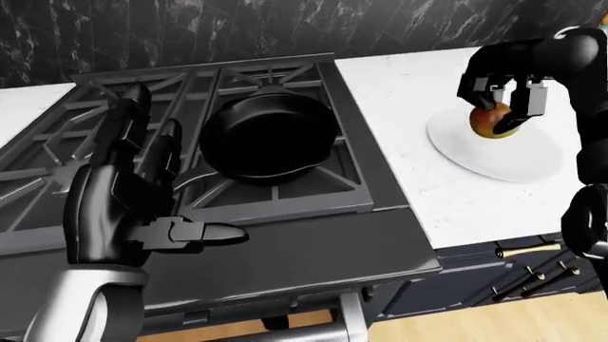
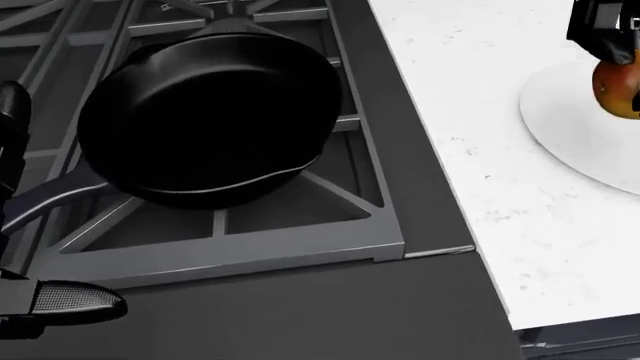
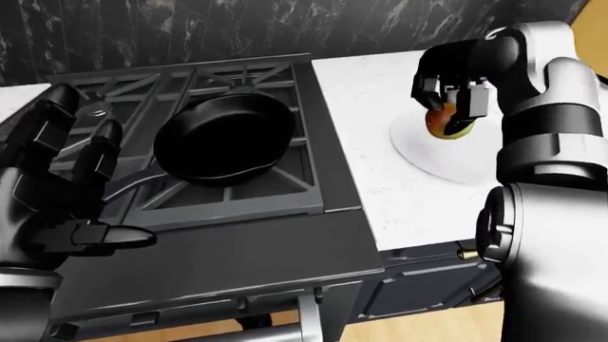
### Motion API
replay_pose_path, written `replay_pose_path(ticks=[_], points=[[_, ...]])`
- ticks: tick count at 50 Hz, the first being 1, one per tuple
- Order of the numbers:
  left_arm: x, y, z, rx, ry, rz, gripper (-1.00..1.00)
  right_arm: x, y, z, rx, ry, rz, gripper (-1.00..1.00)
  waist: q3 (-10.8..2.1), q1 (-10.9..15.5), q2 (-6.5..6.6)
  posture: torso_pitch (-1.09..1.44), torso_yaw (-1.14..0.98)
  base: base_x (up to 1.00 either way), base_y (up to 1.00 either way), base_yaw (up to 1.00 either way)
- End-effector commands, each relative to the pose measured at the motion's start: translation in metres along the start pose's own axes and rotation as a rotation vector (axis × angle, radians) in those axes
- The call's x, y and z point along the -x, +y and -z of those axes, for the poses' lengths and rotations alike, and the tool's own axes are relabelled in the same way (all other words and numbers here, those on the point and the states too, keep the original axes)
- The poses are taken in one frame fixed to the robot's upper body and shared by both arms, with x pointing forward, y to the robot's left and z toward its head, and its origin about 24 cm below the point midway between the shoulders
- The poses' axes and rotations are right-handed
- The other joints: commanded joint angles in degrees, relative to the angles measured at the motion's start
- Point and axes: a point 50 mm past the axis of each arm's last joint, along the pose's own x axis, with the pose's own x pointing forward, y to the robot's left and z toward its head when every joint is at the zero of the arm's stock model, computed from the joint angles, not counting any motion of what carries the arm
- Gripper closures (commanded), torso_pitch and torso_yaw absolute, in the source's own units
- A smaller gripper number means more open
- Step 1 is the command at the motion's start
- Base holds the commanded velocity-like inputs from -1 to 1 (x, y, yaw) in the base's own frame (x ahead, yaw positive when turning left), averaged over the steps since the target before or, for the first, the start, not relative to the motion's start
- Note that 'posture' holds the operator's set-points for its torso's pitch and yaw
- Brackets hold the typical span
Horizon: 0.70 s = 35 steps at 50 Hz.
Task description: Pick the mango from the plate and place it in the pan.
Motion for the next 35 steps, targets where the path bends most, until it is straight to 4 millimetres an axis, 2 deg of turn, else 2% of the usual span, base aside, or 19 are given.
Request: replay_pose_path(ticks=[1, 6, 11, 15, 24, 27, 28, 29, 32, 35], points=[[0.001, -0.002, -0.009, -0.007, -0.063, 0.009, -1.00, 0.020, -0.031, -0.006, 0.027, -0.028, 0.116, 1.00, -1.53, 0.0, -0.40, 0.00, 0.00, 0.00, 0.00, 0.00], [0.000, -0.002, -0.008, -0.007, -0.062, 0.008, -1.00, 0.031, -0.050, -0.023, 0.060, -0.110, 0.159, 1.00, -1.26, -0.1, -0.30, 0.00, 0.00, 0.00, 0.00, 0.00], [-0.001, -0.002, -0.009, -0.005, -0.065, 0.006, -1.00, 0.042, -0.071, -0.052, 0.119, -0.201, 0.198, 1.00, -1.11, -0.4, -0.09, 0.00, 0.00, 0.00, 0.00, 0.00], [-0.001, -0.001, -0.010, -0.004, -0.068, 0.004, -1.00, 0.044, -0.079, -0.076, 0.162, -0.271, 0.206, 1.00, -0.94, -0.6, 0.07, 0.00, 0.00, 0.00, 0.00, 0.00], [0.000, 0.002, -0.012, 0.000, -0.073, -0.003, -1.00, 0.041, -0.088, -0.144, 0.268, -0.412, 0.195, 1.00, -0.87, -0.9, 0.68, 0.00, 0.00, 0.00, 0.00, 0.00], [0.000, 0.003, -0.014, 0.002, -0.076, -0.005, -1.00, 0.041, -0.089, -0.160, 0.286, -0.448, 0.195, 1.00, -0.83, -0.9, 0.92, 0.00, 0.00, 0.00, 0.00, 0.00], [0.000, 0.004, -0.018, 0.008, -0.085, -0.010, -1.00, 0.039, -0.085, -0.212, 0.313, -0.562, 0.186, 1.00, -0.81, -1.0, 0.99, 0.00, 0.00, 0.00, 0.00, 0.00], [0.001, 0.004, -0.019, 0.009, -0.086, -0.011, -1.00, 0.038, -0.082, -0.221, 0.322, -0.582, 0.184, 1.00, -0.93, -0.8, 1.18, 0.00, 0.00, 0.00, 0.00, 0.00], [0.002, 0.005, -0.022, 0.012, -0.090, -0.013, -1.00, 0.037, -0.079, -0.233, 0.326, -0.608, 0.180, 1.00, -0.76, -1.6, 1.92, 0.00, 0.00, 0.00, 0.00, 0.00], [0.003, 0.005, -0.023, 0.013, -0.089, -0.014, -1.00, 0.037, -0.076, -0.241, 0.334, -0.625, 0.178, 1.00, -0.77, -1.4, 2.11, 0.00, 0.00, 0.00, 0.00, 0.00]])
